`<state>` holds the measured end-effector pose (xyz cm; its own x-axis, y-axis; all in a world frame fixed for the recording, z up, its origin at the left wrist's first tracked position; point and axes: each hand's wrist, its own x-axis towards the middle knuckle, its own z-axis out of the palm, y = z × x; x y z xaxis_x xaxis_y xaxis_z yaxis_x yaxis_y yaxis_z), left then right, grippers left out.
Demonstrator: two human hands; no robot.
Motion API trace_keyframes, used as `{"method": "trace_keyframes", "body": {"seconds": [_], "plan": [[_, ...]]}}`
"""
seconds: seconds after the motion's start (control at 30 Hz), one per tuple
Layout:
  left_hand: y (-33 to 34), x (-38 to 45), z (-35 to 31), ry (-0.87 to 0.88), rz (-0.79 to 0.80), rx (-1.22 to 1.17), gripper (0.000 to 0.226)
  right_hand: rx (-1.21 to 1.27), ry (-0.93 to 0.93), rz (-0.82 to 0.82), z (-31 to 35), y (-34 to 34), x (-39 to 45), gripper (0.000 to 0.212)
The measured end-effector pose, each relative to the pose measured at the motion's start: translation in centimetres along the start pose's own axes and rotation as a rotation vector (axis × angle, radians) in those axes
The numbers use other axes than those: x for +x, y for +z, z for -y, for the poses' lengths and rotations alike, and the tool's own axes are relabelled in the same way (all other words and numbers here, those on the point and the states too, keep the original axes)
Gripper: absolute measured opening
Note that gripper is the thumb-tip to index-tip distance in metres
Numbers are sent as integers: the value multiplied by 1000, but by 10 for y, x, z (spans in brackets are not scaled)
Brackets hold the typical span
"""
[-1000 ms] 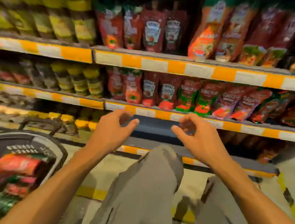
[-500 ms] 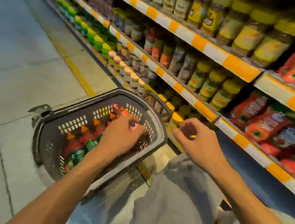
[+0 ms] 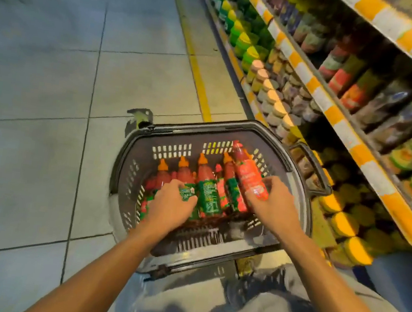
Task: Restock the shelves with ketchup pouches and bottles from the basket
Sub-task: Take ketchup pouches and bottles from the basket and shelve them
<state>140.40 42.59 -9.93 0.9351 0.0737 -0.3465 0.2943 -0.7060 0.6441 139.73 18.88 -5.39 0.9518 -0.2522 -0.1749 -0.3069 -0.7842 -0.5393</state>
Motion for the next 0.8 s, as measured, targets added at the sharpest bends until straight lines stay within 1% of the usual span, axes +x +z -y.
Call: {"method": "trace_keyframes", "body": {"seconds": [0.13,0.23,0.37,0.43,0.6,0.63,0.8], "plan": [[13,21,10,-69,-87,28,58,-28,54,-17,-12,16,39,75],[16,32,22,-164,-137,72,62,-19,79,53,-21,27,58,83],[19,44,41,-244,-130,50,60,-27,57,95,-32,43,71,77],[22,49,49,-278,-111,16,61,-76,47,89,-34,49,77,79],[29,64,57,-348,-94,-89,76,-85,65,94,-37,56,90,81],[29,67,60,-366,-91,-105,76,-94,64,92,-38,57,91,80],[28,74,72,-389,-74,-187,50,-127,54,79,-38,56,98,72]]}}
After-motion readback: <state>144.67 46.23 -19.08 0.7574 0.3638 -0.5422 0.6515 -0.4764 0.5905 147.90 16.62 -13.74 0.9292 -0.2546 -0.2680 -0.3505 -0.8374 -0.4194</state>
